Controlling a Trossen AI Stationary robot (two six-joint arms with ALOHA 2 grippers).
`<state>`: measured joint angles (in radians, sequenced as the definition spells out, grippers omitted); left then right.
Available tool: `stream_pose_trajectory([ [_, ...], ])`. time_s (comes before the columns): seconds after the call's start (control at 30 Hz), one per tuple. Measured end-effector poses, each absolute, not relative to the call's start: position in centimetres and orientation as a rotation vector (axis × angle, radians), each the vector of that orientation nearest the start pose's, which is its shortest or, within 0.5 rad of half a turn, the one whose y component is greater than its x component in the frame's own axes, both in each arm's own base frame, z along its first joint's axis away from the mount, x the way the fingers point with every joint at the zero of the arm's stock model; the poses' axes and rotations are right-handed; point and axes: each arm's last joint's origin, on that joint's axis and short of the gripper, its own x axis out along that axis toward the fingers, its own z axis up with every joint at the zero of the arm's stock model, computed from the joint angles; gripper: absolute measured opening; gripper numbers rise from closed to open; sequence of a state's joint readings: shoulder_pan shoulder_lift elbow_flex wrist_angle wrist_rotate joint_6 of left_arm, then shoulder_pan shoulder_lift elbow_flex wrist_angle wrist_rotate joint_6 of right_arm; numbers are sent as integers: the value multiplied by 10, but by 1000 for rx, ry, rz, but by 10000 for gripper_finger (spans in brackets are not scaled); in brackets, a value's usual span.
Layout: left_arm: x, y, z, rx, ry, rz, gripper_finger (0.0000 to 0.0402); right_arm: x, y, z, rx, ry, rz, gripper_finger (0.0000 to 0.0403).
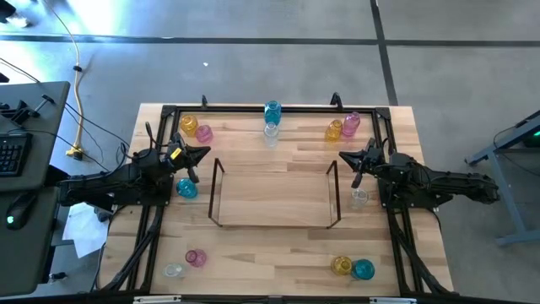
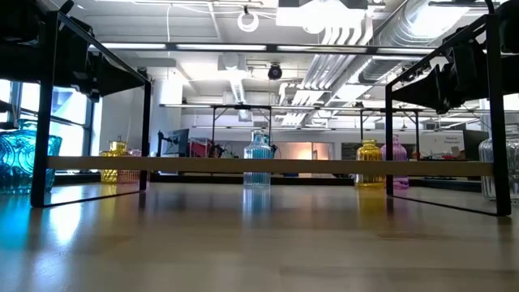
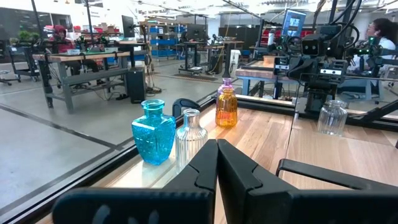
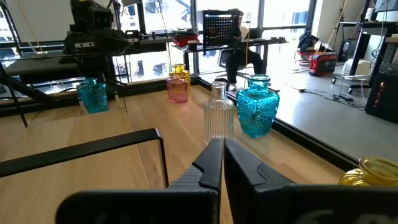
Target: Sort vases onto shelf
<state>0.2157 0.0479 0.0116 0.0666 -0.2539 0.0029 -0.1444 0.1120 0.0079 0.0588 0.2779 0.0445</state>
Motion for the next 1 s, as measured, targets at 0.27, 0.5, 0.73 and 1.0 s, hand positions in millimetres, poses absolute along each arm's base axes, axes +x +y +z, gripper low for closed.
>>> stream_pose_trajectory([
  [0.27,95,28,171,-21,-44,469,1,101,-23,166,47,5,-422,0],
  [0.5,95,28,171,-25,-44,463,1,99,-23,191,-16,-186,-436,0],
  [0.73,95,28,171,-24,-43,464,0,103,-25,219,-68,-173,-478,0],
  [1.0,95,28,171,-25,-43,464,0,134,-32,251,-51,-52,-543,2],
])
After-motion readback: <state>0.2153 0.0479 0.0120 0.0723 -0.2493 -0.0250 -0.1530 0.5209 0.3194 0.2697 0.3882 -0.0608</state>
